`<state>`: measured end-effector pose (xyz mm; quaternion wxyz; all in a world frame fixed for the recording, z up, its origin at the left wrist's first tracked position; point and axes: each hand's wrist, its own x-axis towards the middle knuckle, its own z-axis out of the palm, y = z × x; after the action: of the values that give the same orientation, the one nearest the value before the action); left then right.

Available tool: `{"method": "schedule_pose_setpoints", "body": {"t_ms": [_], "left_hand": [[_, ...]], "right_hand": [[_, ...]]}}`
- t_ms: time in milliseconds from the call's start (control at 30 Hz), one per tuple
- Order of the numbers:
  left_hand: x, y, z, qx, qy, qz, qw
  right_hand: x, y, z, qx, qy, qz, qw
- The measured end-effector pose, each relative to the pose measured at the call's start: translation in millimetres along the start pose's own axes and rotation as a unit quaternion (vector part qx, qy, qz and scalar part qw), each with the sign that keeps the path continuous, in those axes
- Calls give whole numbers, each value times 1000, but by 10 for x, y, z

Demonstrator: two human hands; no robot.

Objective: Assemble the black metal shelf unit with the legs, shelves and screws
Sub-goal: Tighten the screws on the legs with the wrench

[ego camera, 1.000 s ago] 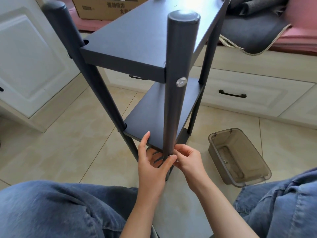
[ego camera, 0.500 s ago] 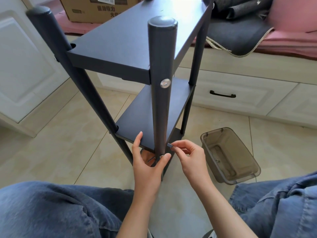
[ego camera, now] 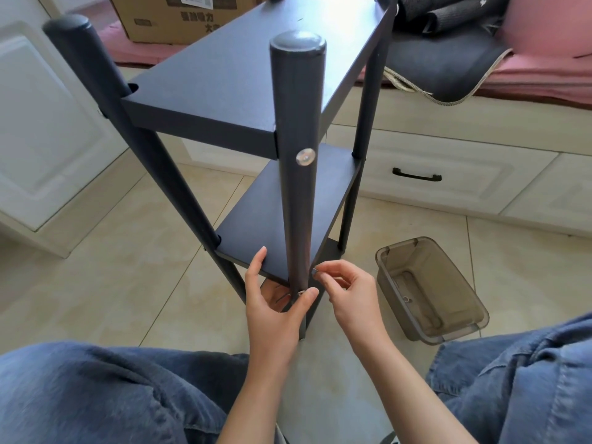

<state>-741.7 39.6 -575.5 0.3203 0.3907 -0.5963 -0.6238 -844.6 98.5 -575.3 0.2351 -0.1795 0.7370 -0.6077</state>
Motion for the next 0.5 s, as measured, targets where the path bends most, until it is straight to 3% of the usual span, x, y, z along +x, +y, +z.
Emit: {"method": "schedule_pose_setpoints", "body": {"t_ms": [500], "left_hand": [[-18,57,13,-9,1,-11,1000]], "right_hand": [[32,50,77,-6,-12,0,1000]]}}
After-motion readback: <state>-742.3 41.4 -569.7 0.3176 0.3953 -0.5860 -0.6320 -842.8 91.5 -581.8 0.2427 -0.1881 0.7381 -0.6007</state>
